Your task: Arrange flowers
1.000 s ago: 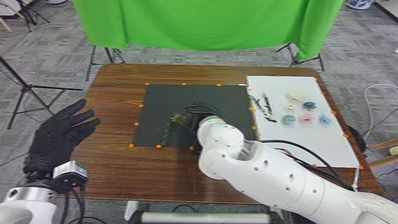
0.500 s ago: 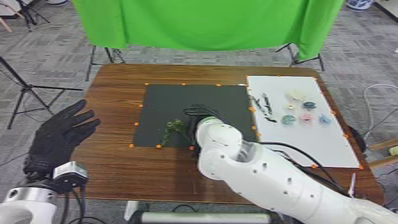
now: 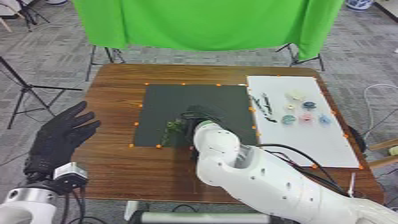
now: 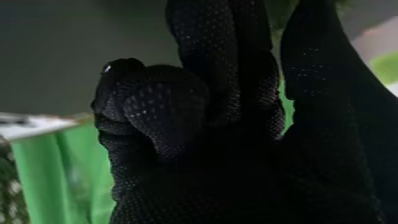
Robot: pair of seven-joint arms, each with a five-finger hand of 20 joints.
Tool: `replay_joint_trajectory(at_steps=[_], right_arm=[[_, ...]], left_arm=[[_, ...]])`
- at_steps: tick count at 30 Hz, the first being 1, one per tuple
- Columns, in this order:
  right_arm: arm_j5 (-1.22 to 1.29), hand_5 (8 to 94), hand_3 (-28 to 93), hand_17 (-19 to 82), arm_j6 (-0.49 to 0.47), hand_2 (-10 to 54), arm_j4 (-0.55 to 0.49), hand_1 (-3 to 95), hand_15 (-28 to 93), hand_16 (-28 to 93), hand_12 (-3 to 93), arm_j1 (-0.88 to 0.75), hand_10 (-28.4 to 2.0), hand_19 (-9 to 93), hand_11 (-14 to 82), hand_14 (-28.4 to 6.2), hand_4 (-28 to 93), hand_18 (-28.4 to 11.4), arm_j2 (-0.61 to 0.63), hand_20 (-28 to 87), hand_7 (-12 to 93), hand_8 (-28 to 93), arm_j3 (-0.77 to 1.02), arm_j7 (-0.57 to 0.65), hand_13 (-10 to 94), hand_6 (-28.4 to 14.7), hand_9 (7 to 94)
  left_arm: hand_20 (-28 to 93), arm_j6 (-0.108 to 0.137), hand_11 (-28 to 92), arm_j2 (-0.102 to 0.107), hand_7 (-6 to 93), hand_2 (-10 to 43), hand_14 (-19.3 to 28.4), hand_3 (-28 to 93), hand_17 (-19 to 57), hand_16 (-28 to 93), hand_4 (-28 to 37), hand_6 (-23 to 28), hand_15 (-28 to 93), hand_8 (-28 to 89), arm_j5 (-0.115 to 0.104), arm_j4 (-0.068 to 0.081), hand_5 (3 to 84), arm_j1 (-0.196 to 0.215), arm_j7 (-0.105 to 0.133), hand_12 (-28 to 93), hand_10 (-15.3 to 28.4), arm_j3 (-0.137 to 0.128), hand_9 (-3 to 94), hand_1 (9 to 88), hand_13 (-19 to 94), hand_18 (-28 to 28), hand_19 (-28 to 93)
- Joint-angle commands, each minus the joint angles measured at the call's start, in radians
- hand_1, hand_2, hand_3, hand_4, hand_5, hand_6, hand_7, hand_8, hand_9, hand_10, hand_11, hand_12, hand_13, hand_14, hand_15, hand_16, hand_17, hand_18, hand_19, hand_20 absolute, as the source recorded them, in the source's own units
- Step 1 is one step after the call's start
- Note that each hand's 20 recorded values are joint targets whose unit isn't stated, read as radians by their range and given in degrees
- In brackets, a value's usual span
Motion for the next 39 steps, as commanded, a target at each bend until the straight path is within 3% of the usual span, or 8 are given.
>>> replay_joint_trajectory(at_steps=[1,8,11,13,15,24,31,39], right_arm=[[-0.191,85.8,80,43,0.029,-9.5,-0.164,37.5,70,15,20.3,-0.034,-13.0,93,34.8,-6.1,-28,-24.4,0.084,24,19,6,0.102,-0.072,86,-2.1,91.3],[-0.149,84.7,81,42,0.059,-9.5,-0.177,34.6,71,15,20.1,0.003,-13.5,93,35.8,-6.6,-28,-24.8,0.198,23,19,0,0.133,-0.040,85,-2.3,89.2],[-0.084,80.6,81,39,0.102,-9.4,-0.145,33.4,71,14,17.8,0.004,-14.8,93,31.8,-7.6,-26,-24.9,0.256,17,20,-10,0.156,-0.038,82,-3.0,84.3],[-0.053,78.6,81,38,0.299,-9.2,-0.102,33.2,71,14,16.6,0.066,-15.2,93,29.4,-8.1,-26,-24.8,0.325,14,19,-11,0.059,-0.016,81,-3.5,82.7],[-0.061,79.3,82,38,0.349,-9.0,-0.072,33.3,71,13,16.2,0.099,-14.8,93,28.5,-8.2,-26,-24.5,0.371,12,19,-12,0.012,-0.001,82,-3.2,83.8],[0.029,71.8,84,36,0.283,-9.5,0.007,32.6,72,13,15.2,0.110,-15.6,93,23.6,-8.0,-27,-23.2,0.437,4,17,-12,0.016,0.056,79,-4.7,76.6],[0.050,66.0,84,35,0.230,-9.5,0.066,31.7,73,12,13.9,0.098,-16.7,93,20.7,-8.4,-27,-23.1,0.425,3,15,-12,0.048,0.057,77,-6.4,70.6],[0.067,65.0,84,34,0.209,-9.5,0.107,31.4,74,11,13.5,0.097,-16.7,93,19.8,-8.6,-28,-22.9,0.393,3,16,-12,0.043,0.052,76,-6.5,68.8]], left_arm=[[-8,0.001,23,-0.022,13.9,4.5,26.3,83,-9.2,-9,-20.8,10.0,45,-10,0.006,-0.013,36.8,0.042,-0.013,9,19.1,-0.013,33.0,23.4,25,24.9,60],[-8,0.012,23,-0.019,13.9,4.5,26.3,83,-9.2,-9,-20.8,9.9,45,-10,0.004,-0.017,36.8,0.050,-0.007,9,19.1,-0.007,33.0,23.3,25,24.8,60],[-8,0.013,23,-0.019,13.9,4.6,26.3,83,-9.2,-9,-20.9,9.9,45,-10,0.003,-0.018,36.8,0.050,-0.003,9,19.3,-0.003,32.9,23.3,25,24.9,60],[-8,0.015,23,-0.018,13.9,4.6,26.3,83,-9.2,-9,-20.9,9.9,45,-10,0.004,-0.019,36.8,0.051,-0.001,9,19.3,-0.001,33.0,23.3,25,24.9,60],[-8,0.012,23,-0.018,13.9,4.6,26.3,83,-9.2,-9,-21.0,9.9,45,-10,0.005,-0.019,36.8,0.048,-0.003,9,19.3,0.000,32.9,23.4,25,24.9,60],[-8,0.012,23,-0.013,13.9,4.6,26.3,83,-9.1,-9,-21.0,10.0,45,-10,0.003,-0.018,36.8,0.049,0.004,9,19.1,0.010,33.0,23.2,25,24.8,60],[-8,0.010,23,-0.018,13.9,4.6,26.4,83,-9.1,-9,-21.0,9.9,45,-10,0.005,-0.014,36.8,0.036,-0.005,9,19.2,0.014,32.9,23.1,25,24.8,60],[-8,0.010,23,-0.017,14.0,4.5,26.3,83,-9.1,-9,-21.1,9.9,45,-10,0.004,-0.010,36.8,0.031,0.003,9,19.2,0.018,33.0,23.1,25,24.8,60]])
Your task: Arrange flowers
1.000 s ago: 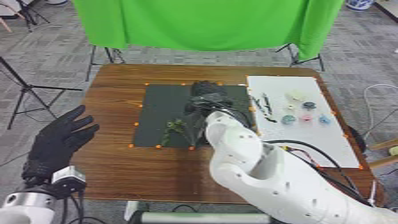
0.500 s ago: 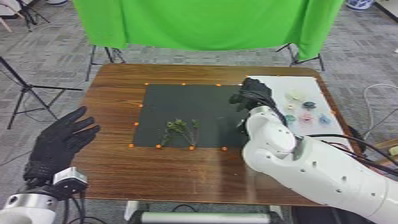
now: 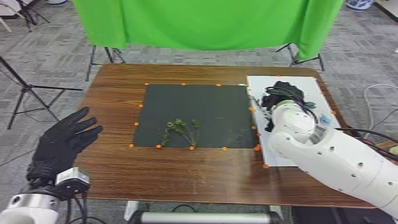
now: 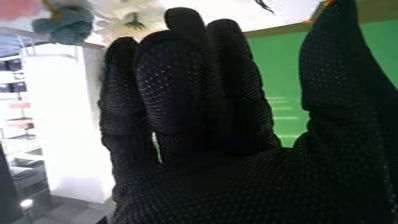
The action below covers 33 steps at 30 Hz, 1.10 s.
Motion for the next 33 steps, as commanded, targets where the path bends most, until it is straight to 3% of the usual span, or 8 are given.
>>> replay_joint_trajectory(at_steps=[1,2,8,23,29,33], right_arm=[[0.005,65.0,84,34,-0.016,-9.5,0.031,31.4,74,11,13.5,-0.005,-16.7,93,19.8,-8.6,-28,-22.9,-0.034,3,16,-12,0.002,0.002,76,-6.6,68.8],[0.005,65.1,84,34,-0.020,-9.5,0.035,31.4,74,11,13.5,-0.005,-16.7,93,19.7,-8.5,-28,-22.9,-0.041,3,16,-12,0.004,-0.001,76,-6.6,68.7],[0.013,65.1,84,34,-0.020,-9.5,0.046,31.2,74,11,13.5,0.012,-16.9,93,19.6,-8.6,-28,-22.8,-0.055,3,16,-12,-0.021,-0.008,76,-6.5,68.5],[0.021,65.3,84,34,-0.066,-9.5,0.084,31.2,75,10,13.8,-0.018,-16.9,93,20.2,-8.7,-28,-22.9,-0.053,3,16,-12,-0.017,0.014,75,-6.6,68.3],[0.020,66.0,84,34,-0.083,-9.5,0.086,31.7,75,10,14.0,-0.044,-17.1,93,21.3,-8.6,-28,-22.9,-0.060,3,16,-12,-0.008,0.011,75,-6.4,69.3],[0.023,70.3,84,34,-0.084,-9.5,0.096,33.9,75,10,15.0,-0.050,-15.5,93,24.6,-8.1,-28,-22.6,-0.067,4,18,-12,-0.016,0.013,76,-5.0,73.4]], left_arm=[[-8,0.000,23,-0.003,14.0,4.5,26.3,83,-9.1,-9,-21.1,9.9,45,-10,0.003,0.004,36.8,-0.003,0.000,9,19.1,0.005,33.0,23.1,25,24.8,60],[-8,0.002,23,-0.005,14.0,4.5,26.3,83,-9.1,-9,-21.1,9.9,45,-10,0.003,0.004,36.8,-0.008,-0.006,9,19.1,0.006,33.0,23.1,25,24.7,60],[-8,0.006,23,0.004,13.9,4.5,26.3,83,-9.2,-9,-21.1,10.0,45,-10,0.000,0.006,36.8,-0.006,0.010,9,19.0,0.013,32.9,23.2,25,24.8,60],[-8,-0.007,24,-0.005,13.9,4.6,26.4,83,-9.2,-9,-21.0,10.0,45,-10,0.003,0.009,36.8,-0.012,-0.002,9,19.2,0.016,32.9,23.1,25,24.8,60],[-8,-0.014,24,-0.001,13.9,4.6,26.3,82,-9.2,-9,-21.1,10.0,45,-10,0.005,0.015,36.7,-0.034,-0.008,9,19.0,0.025,32.9,23.2,25,24.8,60],[-8,-0.011,24,-0.004,13.9,4.6,26.3,82,-9.2,-9,-21.1,9.9,45,-10,0.004,0.013,36.7,-0.027,-0.004,9,19.2,0.022,32.9,23.3,25,24.8,60]])
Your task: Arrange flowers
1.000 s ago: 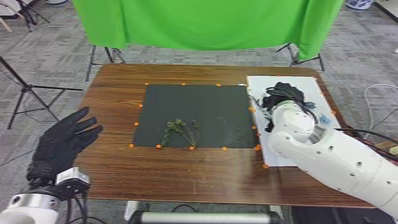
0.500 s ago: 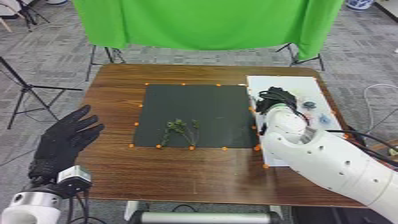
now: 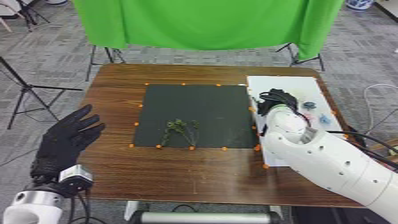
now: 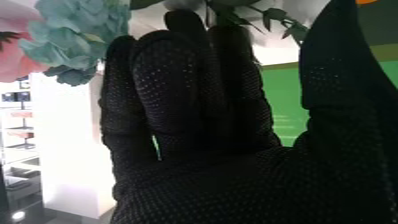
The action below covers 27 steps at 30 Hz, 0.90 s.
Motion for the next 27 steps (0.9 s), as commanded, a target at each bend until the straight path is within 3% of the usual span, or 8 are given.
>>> replay_joint_trajectory(at_steps=[1,6,8,11,27], right_arm=[[0.007,71.3,84,35,-0.031,-9.5,0.033,34.6,75,10,15.3,-0.037,-15.0,93,25.6,-8.0,-28,-22.4,-0.008,4,18,-12,-0.020,0.014,77,-4.4,74.5],[0.025,74.2,83,35,-0.081,-9.5,0.045,37.7,74,11,15.9,-0.056,-14.1,93,27.4,-7.5,-28,-21.9,-0.025,5,19,-9,0.012,0.006,78,-3.3,78.3],[0.024,79.7,77,37,-0.087,-9.5,0.050,46.1,73,12,24.3,-0.057,-10.8,93,22.7,-6.5,-28,-21.4,-0.025,6,21,1,0.010,0.005,80,-2.4,84.8],[0.030,84.4,76,39,-0.087,-9.5,0.046,50.8,72,13,30.2,-0.062,-9.2,93,19.1,-5.4,-28,-21.1,-0.023,10,22,5,0.012,0.009,82,-0.9,91.7],[-0.006,87.8,81,42,0.064,-9.5,0.016,51.5,71,15,28.1,-0.028,-9.9,93,27.7,-3.6,-28,-22.6,0.013,17,23,12,0.002,0.009,87,-1.2,93.7]], left_arm=[[-8,-0.007,24,-0.004,13.9,4.6,26.3,83,-9.2,-9,-21.1,10.0,45,-10,0.003,0.001,36.7,0.009,-0.003,9,19.2,0.000,32.8,23.3,25,24.7,60],[-8,-0.006,24,-0.003,13.9,4.6,26.3,83,-9.2,-9,-21.0,10.0,45,-10,0.004,0.004,36.7,0.001,-0.005,9,19.2,0.003,32.9,23.2,25,24.7,60],[-8,-0.009,24,-0.003,13.8,4.6,26.3,83,-9.2,-9,-21.0,10.0,45,-10,0.005,0.005,36.8,-0.004,-0.009,9,19.2,0.006,32.9,23.2,25,24.7,60],[-8,-0.014,23,-0.007,13.9,4.6,26.3,82,-9.2,-9,-21.1,10.0,45,-10,0.004,0.006,36.7,-0.002,-0.007,9,19.2,0.003,32.9,23.3,25,24.8,60],[-8,-0.008,23,-0.008,13.9,4.6,26.4,83,-9.2,-9,-21.0,9.9,45,-10,0.004,0.001,36.7,0.007,-0.008,9,19.1,0.001,32.9,23.2,25,24.7,60]])
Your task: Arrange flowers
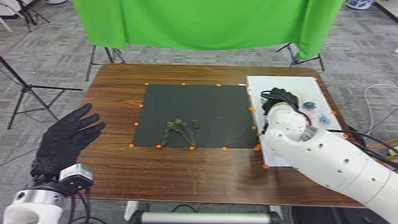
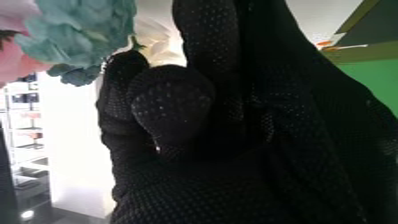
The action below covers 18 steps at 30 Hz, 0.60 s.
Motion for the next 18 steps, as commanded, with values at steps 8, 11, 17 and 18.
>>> replay_joint_trajectory(at_steps=[8,11,17,18], right_arm=[[-0.013,88.1,83,42,0.072,-9.5,-0.049,50.8,71,15,28.5,0.017,-10.1,93,29.3,-3.6,-28,-23.0,0.030,18,23,14,-0.006,0.001,88,-2.0,93.7],[-0.015,88.2,84,42,0.072,-9.5,-0.055,50.5,71,15,28.4,0.038,-10.1,93,29.8,-3.6,-28,-23.2,0.031,18,23,15,-0.009,0.001,88,-2.1,93.7],[-0.025,88.5,85,42,0.070,-9.5,-0.075,50.3,72,15,28.2,0.050,-10.1,93,30.4,-3.6,-28,-23.4,0.033,19,23,16,0.009,-0.008,88,-2.5,93.7],[-0.025,88.6,85,42,0.071,-9.5,-0.078,50.2,72,15,28.3,0.052,-10.2,93,30.7,-3.6,-28,-23.4,0.034,19,23,16,0.009,-0.009,88,-2.5,93.7]], left_arm=[[-8,0.002,24,-0.008,13.9,4.6,26.3,83,-9.2,-9,-21.1,10.0,45,-10,0.003,-0.004,36.7,0.022,-0.012,9,19.1,-0.002,32.9,23.2,25,24.7,60],[-8,0.001,24,-0.009,13.9,4.6,26.4,83,-9.2,-9,-21.1,9.9,45,-10,0.003,-0.005,36.7,0.027,-0.010,9,19.1,-0.003,32.9,23.2,25,24.7,60],[-8,0.008,24,-0.009,14.0,4.7,26.4,83,-9.2,-9,-21.1,10.0,45,-10,0.002,-0.009,36.7,0.037,-0.010,9,19.1,-0.007,32.9,23.2,25,24.7,60],[-8,0.011,24,-0.009,14.0,4.7,26.4,83,-9.2,-9,-21.1,10.0,45,-10,0.001,-0.010,36.7,0.037,-0.011,9,19.1,-0.006,32.9,23.2,25,24.7,60]])
